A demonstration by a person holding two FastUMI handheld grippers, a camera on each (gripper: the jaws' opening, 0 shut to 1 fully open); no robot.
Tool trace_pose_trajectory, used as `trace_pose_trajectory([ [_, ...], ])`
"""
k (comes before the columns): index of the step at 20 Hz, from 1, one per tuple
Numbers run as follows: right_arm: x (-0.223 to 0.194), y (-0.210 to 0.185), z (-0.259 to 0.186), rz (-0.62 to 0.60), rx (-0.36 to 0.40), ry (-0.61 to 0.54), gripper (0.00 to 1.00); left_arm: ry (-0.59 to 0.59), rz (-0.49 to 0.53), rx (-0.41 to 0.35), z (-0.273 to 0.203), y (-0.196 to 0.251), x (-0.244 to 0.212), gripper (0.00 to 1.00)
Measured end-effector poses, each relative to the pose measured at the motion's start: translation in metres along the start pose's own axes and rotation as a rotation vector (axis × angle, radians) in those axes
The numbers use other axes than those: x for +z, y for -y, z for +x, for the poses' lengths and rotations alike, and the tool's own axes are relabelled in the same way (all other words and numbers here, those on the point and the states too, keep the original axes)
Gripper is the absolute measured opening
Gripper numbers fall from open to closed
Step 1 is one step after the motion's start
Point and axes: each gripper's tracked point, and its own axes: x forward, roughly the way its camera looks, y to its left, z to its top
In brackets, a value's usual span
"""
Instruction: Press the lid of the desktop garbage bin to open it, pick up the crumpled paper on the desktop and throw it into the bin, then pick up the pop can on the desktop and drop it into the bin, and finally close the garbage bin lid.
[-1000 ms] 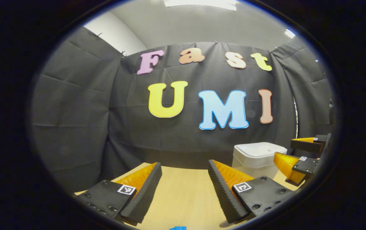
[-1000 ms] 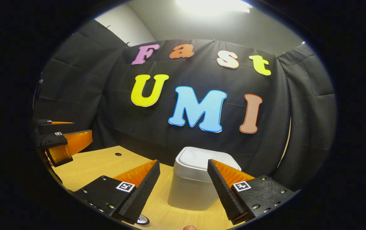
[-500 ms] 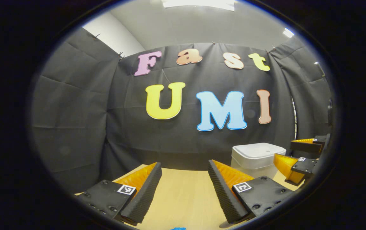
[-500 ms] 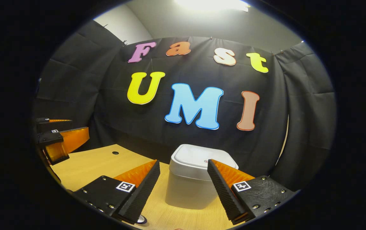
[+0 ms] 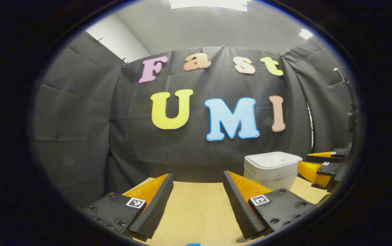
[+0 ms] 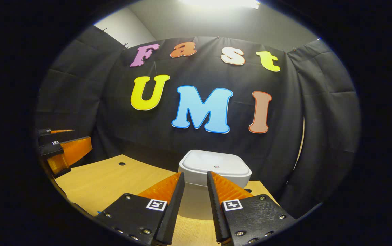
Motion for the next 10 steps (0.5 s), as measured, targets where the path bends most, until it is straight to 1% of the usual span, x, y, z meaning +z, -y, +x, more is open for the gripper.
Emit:
trace_pose_trajectory([
  [1,0.000,-0.003,0.000,0.002,0.016,-0.001,0.45,0.000,-0.003,-0.005,0.000,0.001,0.000,0.99],
  [2,0.004,0.009,0.001,-0.008,-0.060,-0.009,0.45,-0.002,-0.005,-0.009,-0.001,0.003,-0.001,0.99],
  [3,-0.001,0.021,0.004,0.004,-0.073,0.005,0.14,-0.005,-0.005,-0.013,0.000,0.004,-0.001,0.99],
  [4,0.003,0.020,0.001,0.010,-0.078,0.005,0.08,-0.007,-0.005,-0.013,-0.001,0.003,-0.002,0.99],
  [5,0.003,0.023,0.009,0.008,-0.083,0.001,0.08,-0.010,-0.007,-0.012,-0.003,0.002,-0.003,0.99],
  [6,0.004,0.032,0.009,-0.003,-0.119,-0.004,0.08,-0.013,-0.006,-0.012,-0.003,0.001,-0.003,0.99],
  [7,0.007,0.040,0.023,0.005,-0.116,0.006,0.02,-0.013,-0.003,-0.008,-0.003,0.000,-0.002,0.99],
  [8,0.009,0.042,0.030,0.019,-0.116,0.004,0.00,-0.014,0.002,-0.005,-0.005,-0.001,-0.001,0.99],
  [10,0.014,0.049,0.043,0.029,-0.114,0.015,0.00,-0.009,0.004,0.002,-0.006,-0.005,0.002,0.99],
])
